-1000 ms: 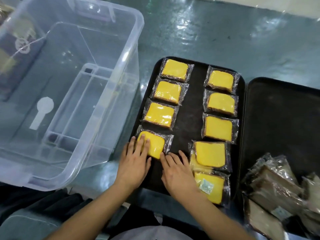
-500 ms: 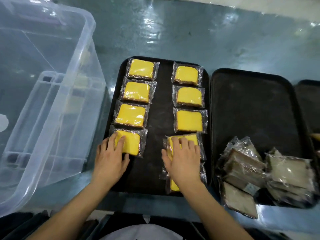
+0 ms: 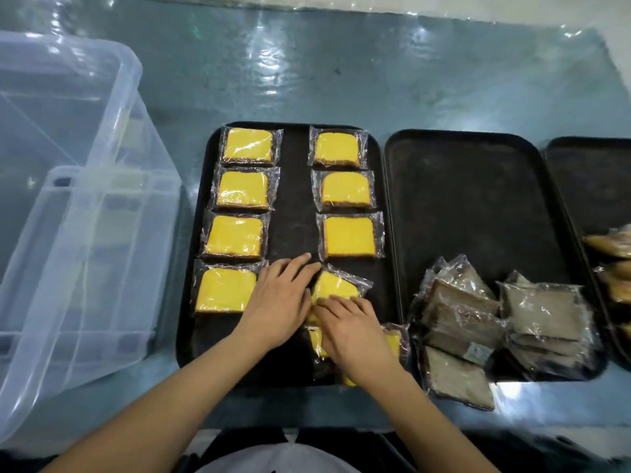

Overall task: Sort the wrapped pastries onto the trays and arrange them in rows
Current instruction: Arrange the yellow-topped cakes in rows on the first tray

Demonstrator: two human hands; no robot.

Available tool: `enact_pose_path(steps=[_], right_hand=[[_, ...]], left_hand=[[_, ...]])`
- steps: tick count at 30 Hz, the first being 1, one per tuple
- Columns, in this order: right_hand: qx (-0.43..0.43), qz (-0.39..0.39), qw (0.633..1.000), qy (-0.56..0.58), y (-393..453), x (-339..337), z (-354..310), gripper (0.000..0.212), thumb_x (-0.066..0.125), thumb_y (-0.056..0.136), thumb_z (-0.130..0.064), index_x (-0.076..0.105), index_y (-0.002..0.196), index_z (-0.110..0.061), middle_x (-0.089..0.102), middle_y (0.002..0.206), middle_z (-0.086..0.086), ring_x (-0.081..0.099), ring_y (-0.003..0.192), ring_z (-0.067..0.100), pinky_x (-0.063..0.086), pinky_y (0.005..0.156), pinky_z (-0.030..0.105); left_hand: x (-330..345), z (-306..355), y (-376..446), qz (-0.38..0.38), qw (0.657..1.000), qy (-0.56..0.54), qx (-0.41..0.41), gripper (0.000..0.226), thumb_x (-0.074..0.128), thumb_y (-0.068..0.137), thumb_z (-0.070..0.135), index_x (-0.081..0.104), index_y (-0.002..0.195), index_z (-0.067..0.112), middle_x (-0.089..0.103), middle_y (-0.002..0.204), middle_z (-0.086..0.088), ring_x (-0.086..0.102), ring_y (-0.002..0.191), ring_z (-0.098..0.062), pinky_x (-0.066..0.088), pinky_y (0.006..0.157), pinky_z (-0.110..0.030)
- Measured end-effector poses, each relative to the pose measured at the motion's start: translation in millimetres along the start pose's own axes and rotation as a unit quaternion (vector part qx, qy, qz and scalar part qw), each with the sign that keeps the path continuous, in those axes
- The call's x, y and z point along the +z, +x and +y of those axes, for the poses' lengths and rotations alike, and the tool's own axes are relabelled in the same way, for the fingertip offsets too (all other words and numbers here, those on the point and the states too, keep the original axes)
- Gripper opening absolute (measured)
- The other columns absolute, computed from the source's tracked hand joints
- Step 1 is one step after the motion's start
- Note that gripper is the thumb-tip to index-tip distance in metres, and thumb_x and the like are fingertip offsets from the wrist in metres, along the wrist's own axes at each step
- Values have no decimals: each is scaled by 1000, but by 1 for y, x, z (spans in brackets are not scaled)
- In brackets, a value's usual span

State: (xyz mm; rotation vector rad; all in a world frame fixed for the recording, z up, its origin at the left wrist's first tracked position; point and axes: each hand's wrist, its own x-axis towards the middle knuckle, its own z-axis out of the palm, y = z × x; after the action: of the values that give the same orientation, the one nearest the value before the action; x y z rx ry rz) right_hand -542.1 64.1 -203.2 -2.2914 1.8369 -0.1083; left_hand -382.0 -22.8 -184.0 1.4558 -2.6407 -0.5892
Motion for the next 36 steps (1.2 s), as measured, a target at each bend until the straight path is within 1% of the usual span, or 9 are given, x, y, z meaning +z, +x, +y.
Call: enact_pose_path(steps=[5,9,11,13,16,20,26,31,36], right_hand=[[-69,57,995,45,-16,-2,22,30,50,81,-23,75,95,-32,72,117,-13,61,122,10,32,109,40],[83,76,993,27,-17,-8,38,14,77,74,-16,75,83,-27,66,124,5,59,122,29,36,103,46],[162,90,982,37,-19,-14,38,19,77,77,-16,75,93,-25,65,119,4,57,114,29,38,96,44],[199,111,973,36,-22,-19,31,16,63,87,-24,71,100,-25,65,107,0,58,106,26,37,92,42],[217,67,974,23,-26,-15,18,30,45,94,-39,67,110,-25,69,96,-4,62,104,24,38,98,45],[203,-18,979,0,-26,0,12,54,34,95,-47,62,133,-20,73,108,1,61,120,27,32,112,56],[213,-37,976,18,-21,3,8,62,30,95,-57,50,147,-28,63,135,10,45,140,31,13,122,59],[135,-13,988,76,-13,-1,-14,65,48,94,-54,37,154,-31,62,130,1,49,135,24,13,124,55],[17,-60,993,103,3,8,-57,65,49,92,-50,38,153,-31,56,133,-4,50,130,20,10,124,49]], left_hand=[[8,3,13,-90,995,4,32,59,39,104,32,15,158,36,17,166,8,21,148,-26,22,119,-43],[15,2,10,-147,989,21,18,57,39,104,43,18,157,36,18,166,2,18,150,-28,20,120,-45],[18,3,5,-132,991,9,-2,55,42,102,43,23,154,38,17,165,-1,23,146,-29,24,119,-45],[20,3,-3,-109,993,-4,-35,54,44,101,45,27,153,41,17,164,-6,27,143,-31,27,117,-45],[25,2,-13,-86,994,8,-62,56,41,101,51,25,154,42,35,155,-7,34,138,-29,30,113,-42],[25,7,-14,-38,998,-24,-47,52,51,99,44,41,148,32,49,137,-5,46,122,-26,37,104,-39],[8,16,-20,22,987,-151,-45,43,65,95,22,52,135,26,43,130,1,56,97,-17,51,85,-33],[2,3,-65,108,964,-230,-76,33,70,93,22,59,123,27,42,124,10,57,84,-5,47,70,-15],[9,-29,-127,155,938,-254,-180,33,74,89,21,62,117,32,44,120,15,57,104,0,50,81,-17]])
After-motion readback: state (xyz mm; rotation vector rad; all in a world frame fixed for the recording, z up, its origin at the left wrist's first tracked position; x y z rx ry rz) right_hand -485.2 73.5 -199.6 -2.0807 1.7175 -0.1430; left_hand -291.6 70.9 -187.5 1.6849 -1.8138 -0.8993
